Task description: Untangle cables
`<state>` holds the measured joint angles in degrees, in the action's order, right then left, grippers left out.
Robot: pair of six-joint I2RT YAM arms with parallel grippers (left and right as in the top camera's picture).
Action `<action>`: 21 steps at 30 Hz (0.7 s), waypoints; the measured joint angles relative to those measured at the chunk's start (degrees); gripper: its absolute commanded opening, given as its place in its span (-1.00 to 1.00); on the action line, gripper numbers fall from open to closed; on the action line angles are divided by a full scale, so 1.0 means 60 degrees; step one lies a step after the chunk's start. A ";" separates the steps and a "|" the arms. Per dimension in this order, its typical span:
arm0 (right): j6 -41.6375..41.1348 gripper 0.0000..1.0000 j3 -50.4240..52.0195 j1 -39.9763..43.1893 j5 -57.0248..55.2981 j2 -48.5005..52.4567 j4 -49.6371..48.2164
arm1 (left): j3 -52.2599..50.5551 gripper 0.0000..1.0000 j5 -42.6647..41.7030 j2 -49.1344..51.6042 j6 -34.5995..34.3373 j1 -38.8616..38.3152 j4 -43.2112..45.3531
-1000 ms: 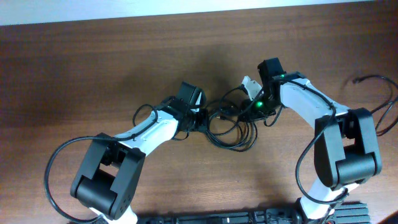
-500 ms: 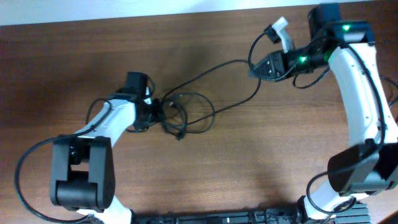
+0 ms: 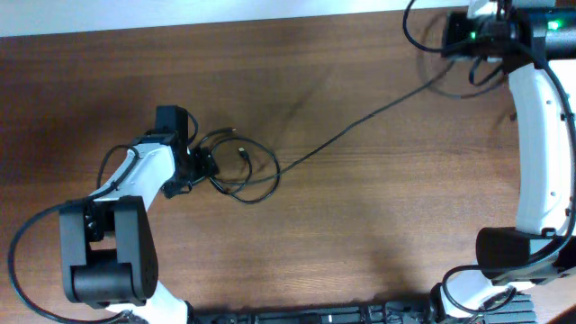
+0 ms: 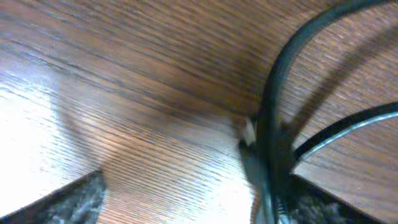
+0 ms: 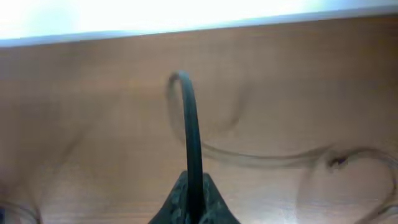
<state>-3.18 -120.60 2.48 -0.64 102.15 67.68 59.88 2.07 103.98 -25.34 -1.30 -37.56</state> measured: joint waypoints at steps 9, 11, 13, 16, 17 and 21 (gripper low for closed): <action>0.1566 -0.92 -0.0135 0.1475 -0.1359 0.0004 -0.4007 | -0.0018 0.98 0.0317 0.0022 0.0011 0.0044 -0.0076; 0.1982 -0.92 -0.0135 0.1672 -0.1355 0.0004 -0.4371 | -0.0015 0.98 0.0382 0.0022 0.0011 0.0044 -0.0131; 0.2175 -0.92 -0.0142 0.1683 -0.1093 0.0004 -0.4747 | -0.0015 0.98 0.0423 0.0022 0.0007 0.0044 -0.0204; 0.2288 -0.92 -0.0153 0.1683 -0.0812 0.0047 -0.5588 | -0.0015 0.98 0.0433 0.0018 0.0007 0.0044 -0.0251; 0.2295 -0.92 -0.0149 0.1683 -0.0772 0.0058 -0.5894 | -0.0015 0.98 0.0437 0.0018 0.0011 0.0044 -0.0251; 0.2310 -0.92 -0.0189 0.1683 -0.0678 0.0259 -0.7919 | -0.0015 0.98 0.0470 0.0018 0.0007 0.0044 -0.0277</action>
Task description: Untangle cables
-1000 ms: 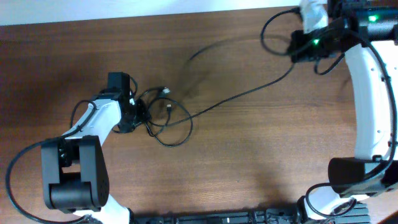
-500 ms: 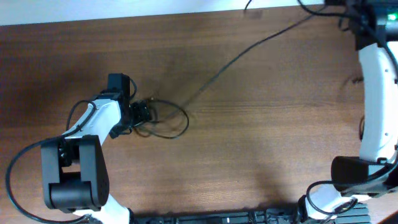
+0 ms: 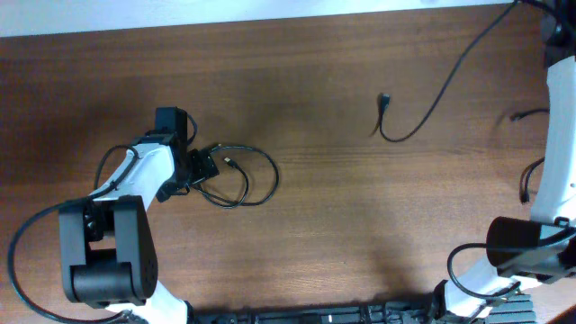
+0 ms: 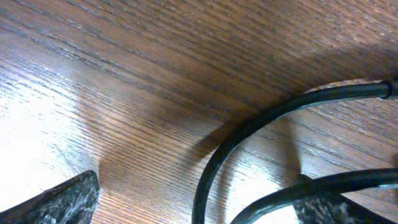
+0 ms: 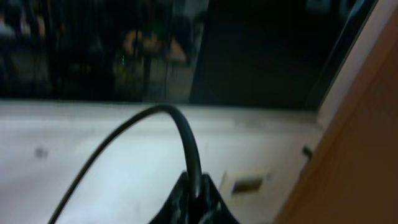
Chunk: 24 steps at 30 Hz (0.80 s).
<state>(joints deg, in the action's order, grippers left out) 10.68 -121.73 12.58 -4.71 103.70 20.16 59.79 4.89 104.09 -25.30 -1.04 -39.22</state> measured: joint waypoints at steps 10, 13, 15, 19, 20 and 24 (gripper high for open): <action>0.0324 -0.92 -0.0120 0.0707 0.0025 0.0998 -0.1606 | 0.0011 0.98 0.0015 0.0000 0.0000 0.0000 -0.0007; -0.0514 -0.92 -0.0193 0.0707 0.0346 0.1300 0.1490 | 0.0011 0.98 0.0015 -0.0011 0.0004 0.0000 -0.0033; -0.0929 -0.92 -0.0208 0.0630 0.1184 0.1792 0.2805 | 0.0011 0.98 0.0018 -0.0011 0.0000 0.0000 -0.0040; -0.1020 -0.87 -0.0178 0.0182 0.2874 0.3304 0.4353 | 0.0011 0.98 0.0015 -0.0011 0.0004 0.0000 -0.0036; -0.1031 -0.70 -0.0153 0.0029 0.3111 0.3555 0.4659 | 0.0011 0.98 0.0018 -0.0011 0.0004 0.0000 -0.0036; -0.1053 0.50 -0.0138 -0.0237 0.3351 0.3617 0.5890 | 0.0011 0.98 0.0015 -0.0011 0.0004 0.0000 -0.0040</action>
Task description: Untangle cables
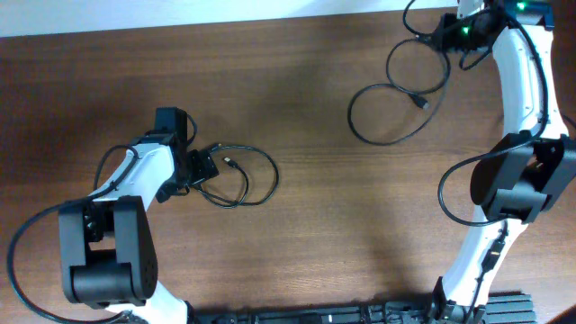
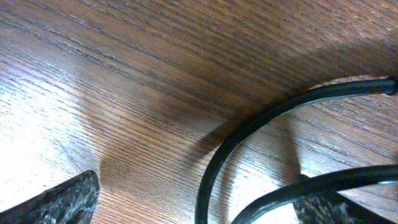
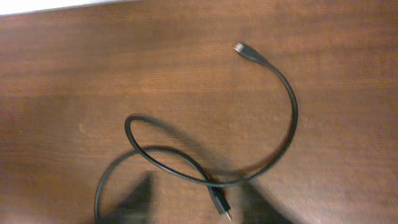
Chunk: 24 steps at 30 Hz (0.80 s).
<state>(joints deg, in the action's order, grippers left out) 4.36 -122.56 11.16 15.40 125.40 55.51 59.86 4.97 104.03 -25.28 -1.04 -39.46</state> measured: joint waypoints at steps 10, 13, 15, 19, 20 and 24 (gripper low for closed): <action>0.1188 0.68 0.0499 -0.0229 -0.0339 -0.0044 0.1166 | 0.0000 0.98 0.0000 0.0000 -0.0004 0.0000 0.0004; 0.2969 0.53 0.2528 -0.0597 -0.0346 -0.0084 -0.1213 | 0.0000 0.97 0.0004 0.0000 -0.0004 0.0000 0.0000; 0.3585 0.43 0.3446 -0.0637 -0.0346 -0.0084 -0.2779 | 0.0004 0.98 0.0004 0.0000 0.0000 0.0000 -0.0011; 0.4051 0.42 0.4386 -0.0634 -0.0372 -0.0084 -0.4105 | 0.0004 0.98 0.0004 0.0000 0.0000 0.0000 -0.0015; 0.4084 0.35 0.4462 -0.0634 -0.0372 -0.0084 -0.4138 | 0.0004 0.98 0.0004 0.0000 -0.0004 0.0000 -0.0015; 0.4342 0.12 0.4594 -0.0634 -0.0379 0.0419 -0.4175 | 0.0004 0.98 0.0007 0.0000 0.0000 0.0000 -0.0011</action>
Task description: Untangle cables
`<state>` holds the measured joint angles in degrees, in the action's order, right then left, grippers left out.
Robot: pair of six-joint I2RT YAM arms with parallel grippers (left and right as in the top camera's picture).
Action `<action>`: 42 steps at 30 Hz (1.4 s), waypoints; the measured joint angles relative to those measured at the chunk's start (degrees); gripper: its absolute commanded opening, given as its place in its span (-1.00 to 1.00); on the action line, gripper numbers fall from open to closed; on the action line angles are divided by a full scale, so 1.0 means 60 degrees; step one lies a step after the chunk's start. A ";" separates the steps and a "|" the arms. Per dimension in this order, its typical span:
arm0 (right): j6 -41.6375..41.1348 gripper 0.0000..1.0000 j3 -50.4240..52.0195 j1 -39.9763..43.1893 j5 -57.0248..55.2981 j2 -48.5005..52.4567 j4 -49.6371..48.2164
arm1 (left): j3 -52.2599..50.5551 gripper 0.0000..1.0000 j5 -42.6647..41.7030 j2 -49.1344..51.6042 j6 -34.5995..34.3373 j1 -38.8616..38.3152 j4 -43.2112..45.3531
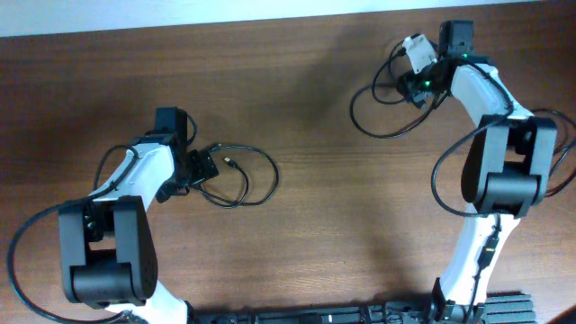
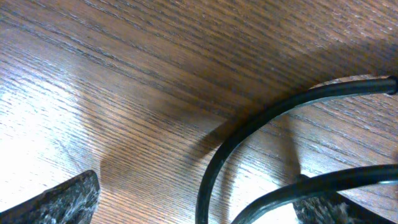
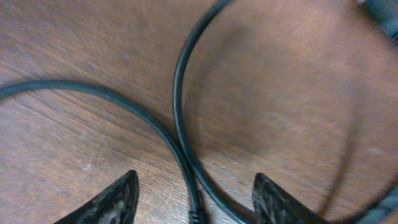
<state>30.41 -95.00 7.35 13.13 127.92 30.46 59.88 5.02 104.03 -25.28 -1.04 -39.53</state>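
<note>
Two black cables lie apart on the brown table. One is a small coil (image 1: 259,186) at the left, and my left gripper (image 1: 200,168) sits low at its left end. In the left wrist view that gripper (image 2: 196,205) is open, with two strands of the coil (image 2: 261,118) between its fingers. The other cable (image 1: 371,130) lies in loose loops at the back right. My right gripper (image 1: 417,83) hangs low over it; in the right wrist view the gripper (image 3: 196,202) is open astride crossing strands (image 3: 177,93).
The wooden table (image 1: 342,225) stretches between the two cables. Its far edge (image 1: 270,22) runs just behind the right arm. The arm bases (image 1: 103,261) stand at the near left and near right.
My right gripper has come down and to the left, from above the looped cable at the back corner to just over its crossing strands. The left gripper and its coil have not moved.
First one cable ran taut from the left tangle to my right gripper, shut on it at the back right. Then it hung free of the coil from the raised gripper. Later it lay in loops with the gripper open above, which now sits low over them.
</note>
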 measured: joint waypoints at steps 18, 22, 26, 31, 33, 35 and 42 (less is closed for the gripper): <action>-0.0882 -0.92 -0.5333 0.0736 0.2036 -0.0474 0.2412 | 0.0004 0.97 -0.0004 0.0000 0.0000 0.0004 -0.0007; -0.1730 -0.92 -0.5326 0.1195 0.0346 -0.0313 0.0878 | 0.0000 0.97 -0.0004 0.0000 -0.0004 0.0007 -0.0007; -0.3075 -0.90 -0.5340 0.1985 -0.0127 0.0295 -0.0452 | 0.0000 0.98 -0.0007 0.0000 0.0000 0.0007 -0.0007; -0.4193 0.75 -0.5362 0.2087 -0.0288 0.2091 0.1526 | 0.0000 0.98 -0.0007 0.0000 -0.0004 0.0007 -0.0011; -0.4535 0.97 -0.5348 0.1989 -0.0525 0.2554 0.1861 | 0.0000 0.98 -0.0004 0.0000 0.0000 0.0011 -0.0011; -0.4787 0.97 -0.5344 0.1971 -0.0616 0.2586 0.2080 | 0.0000 0.97 -0.0007 0.0000 0.0000 0.0007 -0.0011; -0.6794 0.97 -0.4889 0.1971 -0.1042 0.2605 0.3319 | 0.0000 0.98 -0.0007 0.0000 0.0000 0.0007 -0.0011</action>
<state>-10.35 -124.33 19.18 6.87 143.55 50.37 59.88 4.97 104.03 -25.28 -0.99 -39.59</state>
